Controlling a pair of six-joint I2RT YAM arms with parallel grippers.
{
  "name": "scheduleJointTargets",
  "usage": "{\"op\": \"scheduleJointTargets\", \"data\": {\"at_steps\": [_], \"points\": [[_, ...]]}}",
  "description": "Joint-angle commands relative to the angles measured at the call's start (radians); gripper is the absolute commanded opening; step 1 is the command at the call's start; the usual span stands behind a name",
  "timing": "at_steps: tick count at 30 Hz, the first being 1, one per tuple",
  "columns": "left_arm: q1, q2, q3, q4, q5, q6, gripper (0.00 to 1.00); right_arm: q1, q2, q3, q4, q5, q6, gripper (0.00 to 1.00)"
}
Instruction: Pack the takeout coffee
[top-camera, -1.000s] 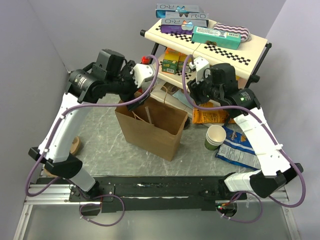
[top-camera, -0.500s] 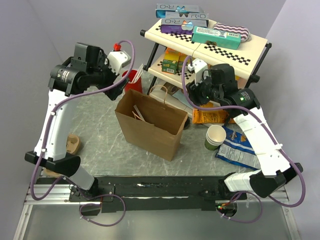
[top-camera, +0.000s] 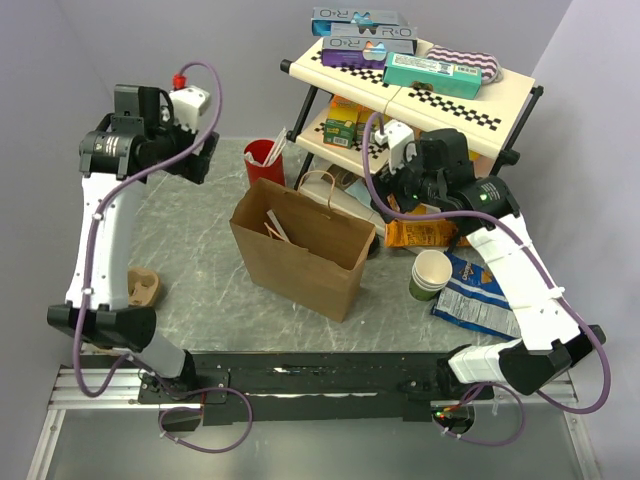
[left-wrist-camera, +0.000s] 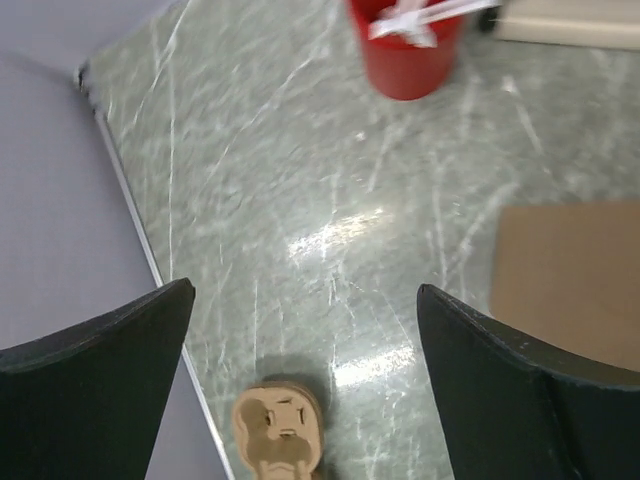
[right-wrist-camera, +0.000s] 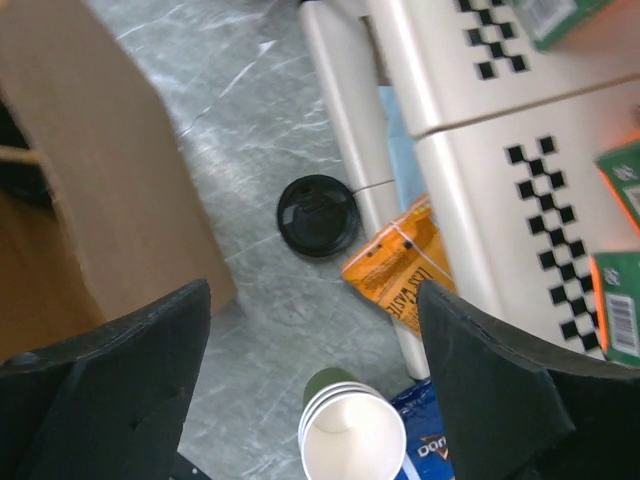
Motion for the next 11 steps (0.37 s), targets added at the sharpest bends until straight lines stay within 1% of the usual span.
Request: {"op": "scheduleJointTargets", "data": {"at_steps": [1,3,4,6,7,11], "points": [[0.079,0.031,-0.030,0.137,-0.064,-0.131,0.99,-0.007,-0.027,0.058,0.043,0.169,0.133,0.91],[0.103,0.046,-0.018,0.160,-0.029,-0.156,0.99,-0.007,-0.031,0.064,0.086,0.229,0.156,0.95],[0.115,0.051,-0.010,0.163,-0.019,-0.180,0.99,-0.006,-0.034,0.070,0.093,0.281,0.173,1.00],[0.115,0.071,0.012,0.167,0.007,-0.194,0.99,-0.007,-0.033,0.091,0.113,0.305,0.181,1.00],[0.138,0.075,0.019,0.167,0.014,-0.200,1.00,-0.007,-0.031,0.097,0.117,0.306,0.178,1.00],[0.144,0.089,0.034,0.183,0.024,-0.203,0.99,-0.007,-0.022,0.125,0.121,0.317,0.176,1.00]]}}
